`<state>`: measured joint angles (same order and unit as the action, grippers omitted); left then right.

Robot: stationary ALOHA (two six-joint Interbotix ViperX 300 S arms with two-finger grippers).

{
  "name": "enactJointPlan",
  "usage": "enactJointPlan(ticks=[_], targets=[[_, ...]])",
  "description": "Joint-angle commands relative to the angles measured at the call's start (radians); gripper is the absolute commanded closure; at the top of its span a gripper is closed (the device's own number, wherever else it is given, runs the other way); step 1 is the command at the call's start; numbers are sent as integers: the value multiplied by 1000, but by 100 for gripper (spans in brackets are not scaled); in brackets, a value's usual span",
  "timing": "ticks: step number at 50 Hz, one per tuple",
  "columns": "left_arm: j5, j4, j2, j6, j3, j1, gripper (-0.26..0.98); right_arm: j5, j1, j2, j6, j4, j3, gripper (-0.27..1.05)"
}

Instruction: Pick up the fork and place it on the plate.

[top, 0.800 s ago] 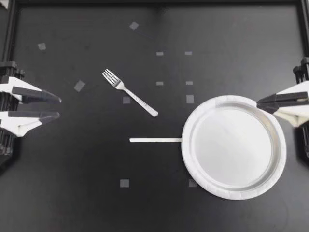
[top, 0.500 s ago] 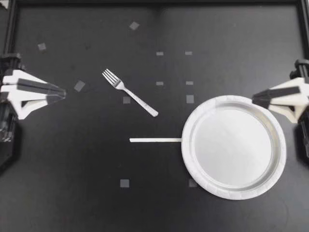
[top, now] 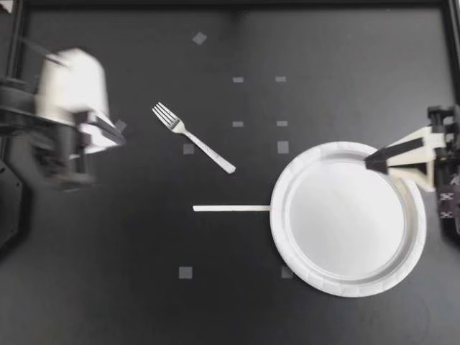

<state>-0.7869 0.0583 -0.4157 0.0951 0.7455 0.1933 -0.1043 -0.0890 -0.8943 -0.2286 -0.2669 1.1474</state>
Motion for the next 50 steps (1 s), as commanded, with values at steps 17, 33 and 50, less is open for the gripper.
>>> enactJointPlan(ticks=[17, 33, 50], targets=[[83, 81, 310, 310, -146, 44, -3, 69, -5, -12, -34, -2, 34, 87], [334, 241, 426, 380, -106, 104, 9, 117, -6, -8, -44, -2, 57, 87], [457, 233, 482, 393, -103, 107, 10, 117, -5, -12, -71, -2, 61, 87]])
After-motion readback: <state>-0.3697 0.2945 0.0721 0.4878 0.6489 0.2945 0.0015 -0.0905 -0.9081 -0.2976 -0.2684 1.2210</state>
